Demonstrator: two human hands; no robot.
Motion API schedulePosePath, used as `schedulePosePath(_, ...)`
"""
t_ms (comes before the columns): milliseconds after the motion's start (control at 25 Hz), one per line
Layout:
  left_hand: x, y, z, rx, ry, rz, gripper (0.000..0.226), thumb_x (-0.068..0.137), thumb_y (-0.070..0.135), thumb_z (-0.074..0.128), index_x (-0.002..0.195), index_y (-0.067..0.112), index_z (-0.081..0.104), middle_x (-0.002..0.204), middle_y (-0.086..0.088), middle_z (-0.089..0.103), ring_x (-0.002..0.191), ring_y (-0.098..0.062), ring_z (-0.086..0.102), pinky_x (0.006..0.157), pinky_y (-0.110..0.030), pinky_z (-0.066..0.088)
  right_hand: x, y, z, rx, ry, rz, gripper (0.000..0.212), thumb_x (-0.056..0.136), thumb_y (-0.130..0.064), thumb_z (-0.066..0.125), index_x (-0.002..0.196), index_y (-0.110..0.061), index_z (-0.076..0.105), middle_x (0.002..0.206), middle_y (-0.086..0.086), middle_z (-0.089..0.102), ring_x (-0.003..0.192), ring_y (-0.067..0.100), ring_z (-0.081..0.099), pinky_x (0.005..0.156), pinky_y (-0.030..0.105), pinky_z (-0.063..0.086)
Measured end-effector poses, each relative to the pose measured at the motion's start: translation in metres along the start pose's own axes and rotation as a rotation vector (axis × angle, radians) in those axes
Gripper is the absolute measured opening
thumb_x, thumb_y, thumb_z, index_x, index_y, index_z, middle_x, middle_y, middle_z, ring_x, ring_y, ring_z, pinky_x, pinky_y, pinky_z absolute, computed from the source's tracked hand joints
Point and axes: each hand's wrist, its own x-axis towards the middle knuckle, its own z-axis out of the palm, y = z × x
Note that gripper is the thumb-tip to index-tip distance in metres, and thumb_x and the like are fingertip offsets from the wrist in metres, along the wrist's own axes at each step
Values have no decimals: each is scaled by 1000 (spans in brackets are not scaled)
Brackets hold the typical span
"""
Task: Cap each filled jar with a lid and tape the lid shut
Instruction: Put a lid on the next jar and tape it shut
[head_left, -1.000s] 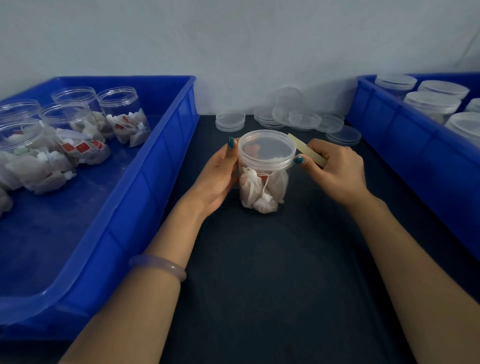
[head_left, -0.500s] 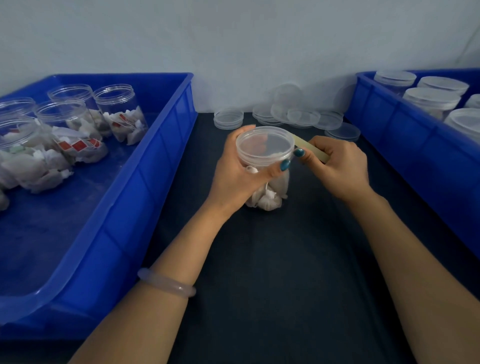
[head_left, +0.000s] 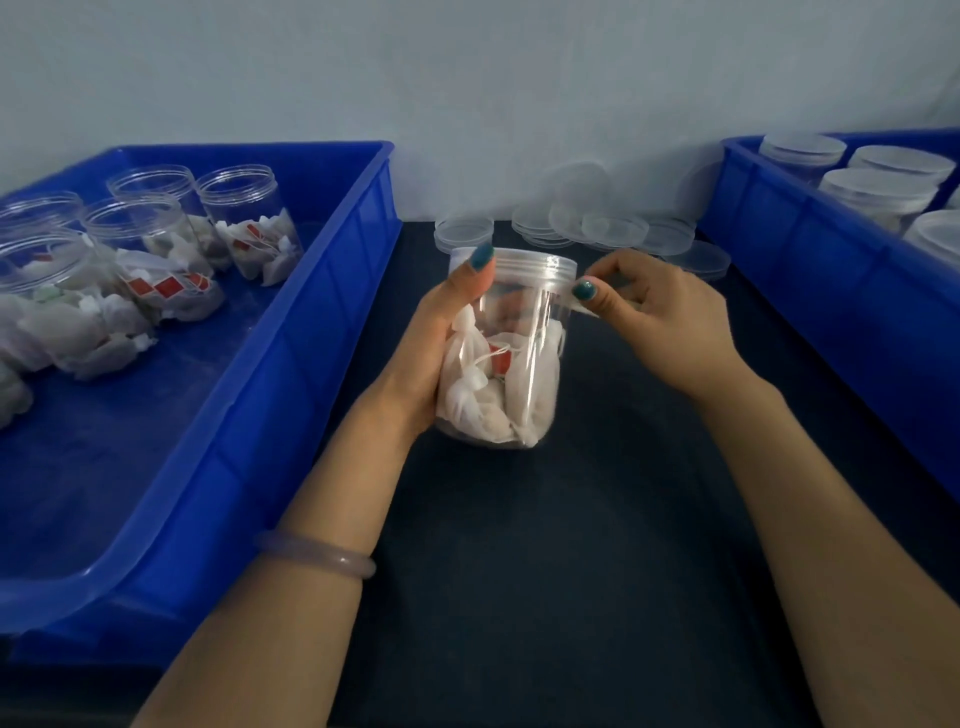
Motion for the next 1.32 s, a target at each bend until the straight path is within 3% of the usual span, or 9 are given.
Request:
schedulePosePath(280, -7, 6, -5, 34, -62, -114, 62, 67, 72, 67, 104, 25, 79, 111, -7, 75, 104, -22, 71, 80, -32, 58, -9, -7, -8, 77, -223, -132, 49, 76, -89, 23, 113, -69, 47, 60, -22, 62, 63, -1, 59, 64, 30, 45)
schedulePosePath(400, -8, 9, -3, 15, -42, -72, 60, 79, 67, 52, 107, 21, 78, 105, -6, 76, 99, -20, 72, 79, -31, 58, -9, -10, -8, 82, -115, -130, 55, 79, -83, 26, 120, -61, 57, 84, -26, 67, 79, 1, 62, 69, 27, 48)
schedulePosePath(520, -7, 11, -6, 35, 81, -59, 80, 69, 68, 65, 124, 10, 63, 107, -13, 74, 100, -27, 72, 78, -35, 58, -7, -7, -4, -30, -107, -70, 50, 84, -76, 33, 123, -58, 59, 86, -26, 66, 82, 3, 59, 65, 18, 40)
schedulePosePath(640, -7, 12, -13, 58, 142, -38, 91, 60, 68, 75, 128, 10, 59, 112, -17, 71, 105, -31, 70, 82, -40, 57, -8, -3, -5, 14, -170, -33, 42, 92, -71, 30, 127, -64, 51, 64, -28, 58, 67, -2, 55, 57, 23, 35)
schedulePosePath(760, -10, 17, -15, 72, 154, -70, 79, 52, 69, 81, 111, 18, 72, 118, -21, 69, 111, -35, 67, 92, -47, 54, -7, -1, -10, 19, -156, -25, 33, 94, -69, 33, 123, -69, 49, 65, -25, 61, 61, -3, 54, 55, 27, 34)
schedulePosePath(880, -12, 17, -11, 95, 128, -79, 56, 74, 68, 69, 102, 20, 77, 111, -16, 73, 105, -30, 71, 80, -39, 59, -6, -3, -8, 40, -223, 4, 21, 96, -62, 39, 108, -77, 48, 76, -13, 68, 68, 5, 57, 63, 34, 44)
schedulePosePath(960, -12, 17, -6, 68, 75, -92, 52, 90, 64, 49, 97, 22, 80, 103, -10, 76, 96, -24, 73, 74, -33, 59, -6, -5, -6, 121, -247, 2, 19, 96, -59, 43, 109, -72, 48, 79, -22, 68, 76, 4, 59, 76, 38, 48)
schedulePosePath(1080, -14, 19, 1, 28, 41, -86, 52, 81, 66, 49, 93, 28, 81, 98, -5, 76, 91, -19, 74, 73, -32, 59, -7, -11, -7, 231, -236, -38, 38, 86, -69, 38, 120, -63, 53, 69, -39, 58, 70, -10, 53, 77, 34, 44)
schedulePosePath(1320, -15, 14, -2, 77, -32, -37, 51, 70, 73, 56, 96, 35, 80, 102, 1, 77, 97, -16, 73, 74, -28, 59, -8, -10, -11, 286, -272, -92, 41, 81, -72, 38, 118, -62, 52, 71, -28, 62, 70, 3, 53, 84, 50, 50)
